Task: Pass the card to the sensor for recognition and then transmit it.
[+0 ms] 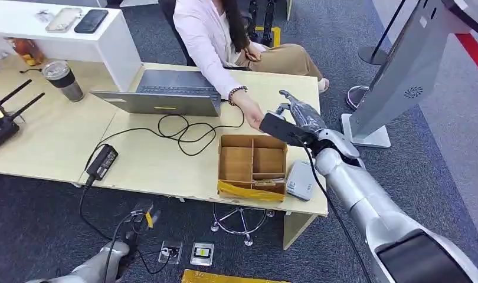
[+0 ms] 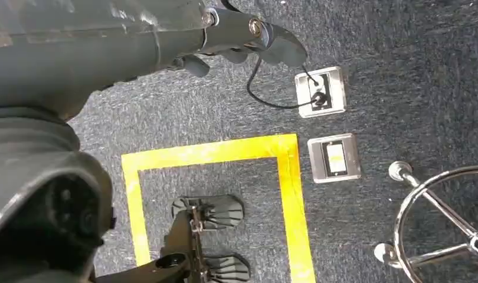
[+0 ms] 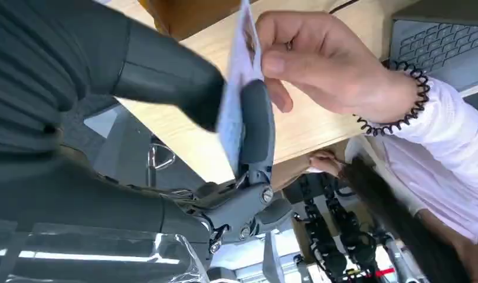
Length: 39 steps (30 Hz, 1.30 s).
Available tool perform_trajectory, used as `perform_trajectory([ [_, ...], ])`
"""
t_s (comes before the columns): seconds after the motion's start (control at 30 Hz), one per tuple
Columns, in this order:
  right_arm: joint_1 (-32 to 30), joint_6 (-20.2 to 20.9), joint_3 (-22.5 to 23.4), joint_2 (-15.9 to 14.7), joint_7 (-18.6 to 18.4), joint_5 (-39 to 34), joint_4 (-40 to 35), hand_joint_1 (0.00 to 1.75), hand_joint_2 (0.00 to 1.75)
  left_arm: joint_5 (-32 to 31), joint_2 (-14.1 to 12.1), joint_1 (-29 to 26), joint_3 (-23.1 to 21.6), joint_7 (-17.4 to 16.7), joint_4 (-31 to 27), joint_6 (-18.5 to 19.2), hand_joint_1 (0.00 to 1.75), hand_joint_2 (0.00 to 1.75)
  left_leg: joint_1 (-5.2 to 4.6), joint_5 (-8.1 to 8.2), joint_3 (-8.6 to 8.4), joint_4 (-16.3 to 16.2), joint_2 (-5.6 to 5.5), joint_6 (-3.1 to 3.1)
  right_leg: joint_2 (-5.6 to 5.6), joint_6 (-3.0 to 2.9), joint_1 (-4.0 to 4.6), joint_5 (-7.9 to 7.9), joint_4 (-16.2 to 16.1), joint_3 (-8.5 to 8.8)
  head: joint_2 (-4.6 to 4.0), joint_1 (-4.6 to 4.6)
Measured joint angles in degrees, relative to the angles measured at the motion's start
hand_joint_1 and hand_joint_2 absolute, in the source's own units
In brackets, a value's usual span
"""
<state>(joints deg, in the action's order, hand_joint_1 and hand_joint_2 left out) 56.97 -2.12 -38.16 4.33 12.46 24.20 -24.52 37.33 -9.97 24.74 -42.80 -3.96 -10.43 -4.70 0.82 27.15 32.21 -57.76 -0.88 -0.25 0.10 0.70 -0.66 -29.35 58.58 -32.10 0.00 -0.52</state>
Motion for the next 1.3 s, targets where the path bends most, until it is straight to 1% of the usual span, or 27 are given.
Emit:
perform_trajectory([
  [0.17, -0.11, 0.85, 0.5, 0.15, 0.15, -0.68, 0.35, 0.0, 0.0, -0.15, 0.13, 0.24, 0.0, -0.22, 0.0, 0.07, 0.0, 0.0, 0.0, 0.0, 0.0, 0.0, 0.0, 0.0, 0.0, 0.0, 0.0, 0.0, 0.0, -0.01, 0.0, -0.02],
  [0.33, -0.12, 0.72, 0.74, 0.22, 0.13, -0.35, 0.46, 0.0, 0.0, -0.13, 0.26, 0.34, -0.02, -0.44, 0.0, 0.09, 0.0, 0.0, 0.01, 0.0, -0.01, 0.0, 0.0, 0.0, 0.0, 0.0, 0.01, 0.0, 0.0, -0.01, 0.0, 0.0],
  [0.4, -0.12, 0.68, 0.94, 0.22, 0.15, -0.31, 0.46, 0.0, 0.0, 0.11, 0.26, 0.35, 0.0, 0.13, 0.0, -0.07, 0.0, 0.0, 0.01, 0.0, -0.01, 0.0, 0.0, 0.0, 0.01, 0.0, 0.01, 0.0, 0.01, -0.01, 0.0, 0.0],
  [0.43, -0.12, 0.68, 0.96, 0.2, 0.26, -0.29, 0.46, 0.0, 0.0, 0.5, 0.26, 0.36, 0.0, 1.11, 0.0, -0.17, 0.0, 0.0, 0.01, 0.0, -0.01, 0.0, 0.0, 0.0, 0.0, 0.0, 0.01, 0.0, 0.01, -0.01, 0.0, 0.0],
  [0.53, -0.36, 0.72, 1.29, 0.09, 1.31, -0.9, 0.46, 0.0, 0.0, 2.65, 0.24, 0.37, 0.11, 1.4, 0.0, -0.11, 0.0, 0.0, 0.01, 0.0, -0.02, 0.0, 0.0, 0.0, 0.01, 0.0, 0.01, 0.0, 0.0, -0.03, 0.0, 0.0],
  [0.6, -0.87, 0.72, 1.86, -0.24, 1.88, -2.24, 0.44, 0.0, 0.0, 3.04, 0.22, 0.34, 0.15, 2.17, 0.02, -0.48, 0.0, 0.0, 0.0, 0.0, 0.0, 0.0, 0.0, 0.0, 0.0, 0.0, 0.01, 0.0, 0.0, -0.02, 0.0, 0.0],
  [0.67, -1.79, 0.35, 2.62, -0.77, 2.25, -3.39, 0.39, 0.0, 0.0, 3.24, 0.02, 0.3, 0.17, 3.7, 0.02, -0.94, 0.0, 0.0, 0.0, 0.0, -0.01, 0.0, -0.01, 0.0, -0.01, 0.0, 0.01, 0.0, -0.01, -0.02, 0.0, 0.0],
  [0.8, -5.07, -1.58, 3.91, -2.51, 2.45, -4.09, -0.41, 0.0, 0.0, 4.45, -0.68, 0.21, 0.59, 8.06, 0.02, -1.85, 0.0, 0.0, 0.0, 0.0, 0.0, 0.0, -0.01, 0.0, -0.01, 0.0, 0.0, 0.0, -0.01, -0.01, 0.0, -0.02],
  [0.97, -7.23, -2.32, 5.05, -4.7, 2.15, -4.57, -2.05, 0.0, 0.0, 5.59, -1.44, 0.01, 1.4, 9.05, 0.07, -1.99, 0.0, 0.0, 0.01, 0.0, -0.03, -0.01, 0.02, -0.01, 0.01, 0.0, 0.01, 0.0, -0.02, -0.03, 0.0, 0.0],
  [1.03, -8.98, -2.45, 6.01, -6.36, 0.56, -5.6, -3.81, 0.0, 0.0, 6.58, -1.6, -0.43, 1.9, 9.66, 0.07, -1.68, 0.0, 0.0, 0.01, 0.0, -0.03, -0.01, -0.04, -0.01, -0.04, 0.0, 0.01, 0.0, -0.03, 0.0, 0.0, 0.02],
  [1.07, -10.31, -2.45, 6.55, -7.6, -1.0, -6.1, -5.39, 0.0, 0.0, 7.33, -1.9, -0.85, 2.36, 9.99, 0.07, -1.13, 0.0, 0.0, 0.01, 0.0, -0.04, -0.02, -0.05, -0.01, -0.06, 0.0, 0.02, 0.0, -0.03, -0.01, 0.0, 0.0],
  [1.1, -11.72, -2.25, 7.19, -9.23, -2.23, -6.58, -7.29, 0.0, 1.75, 8.18, -2.21, -1.44, 2.89, 10.21, 0.07, -0.65, 0.0, 0.0, 0.01, 0.0, -0.02, -0.02, -0.09, 0.0, -0.1, 0.0, 0.01, -0.01, -0.04, 0.0, 0.0, 0.0],
  [1.17, -14.29, -1.24, 8.68, -12.6, -4.9, -7.57, -10.98, 0.0, 1.75, 9.75, -2.91, -2.93, 3.67, 10.38, 0.11, -0.39, 0.0, 0.0, -0.01, 0.02, 0.01, -0.02, -0.09, 0.02, -0.08, 0.0, -0.02, -0.01, -0.05, 0.01, 0.0, 0.0],
  [1.23, -17.12, 0.91, 10.81, -16.45, -7.39, -8.72, -16.16, 0.0, 1.75, 11.01, -3.63, -4.59, 4.85, 10.73, 0.13, -0.09, 0.0, 0.0, -0.03, 0.05, 0.03, -0.02, -0.06, 0.04, -0.08, 0.01, -0.03, -0.01, -0.07, 0.0, 0.0, -0.02],
  [1.3, -19.57, 2.17, 12.55, -19.44, -9.16, -9.25, -21.21, 0.0, 1.75, 11.76, -4.11, -6.04, 5.93, 10.88, 0.15, -0.07, 0.0, 0.0, -0.05, 0.06, 0.05, -0.02, -0.02, 0.05, -0.06, 0.01, -0.06, -0.01, -0.09, -0.02, 0.0, 0.0],
])
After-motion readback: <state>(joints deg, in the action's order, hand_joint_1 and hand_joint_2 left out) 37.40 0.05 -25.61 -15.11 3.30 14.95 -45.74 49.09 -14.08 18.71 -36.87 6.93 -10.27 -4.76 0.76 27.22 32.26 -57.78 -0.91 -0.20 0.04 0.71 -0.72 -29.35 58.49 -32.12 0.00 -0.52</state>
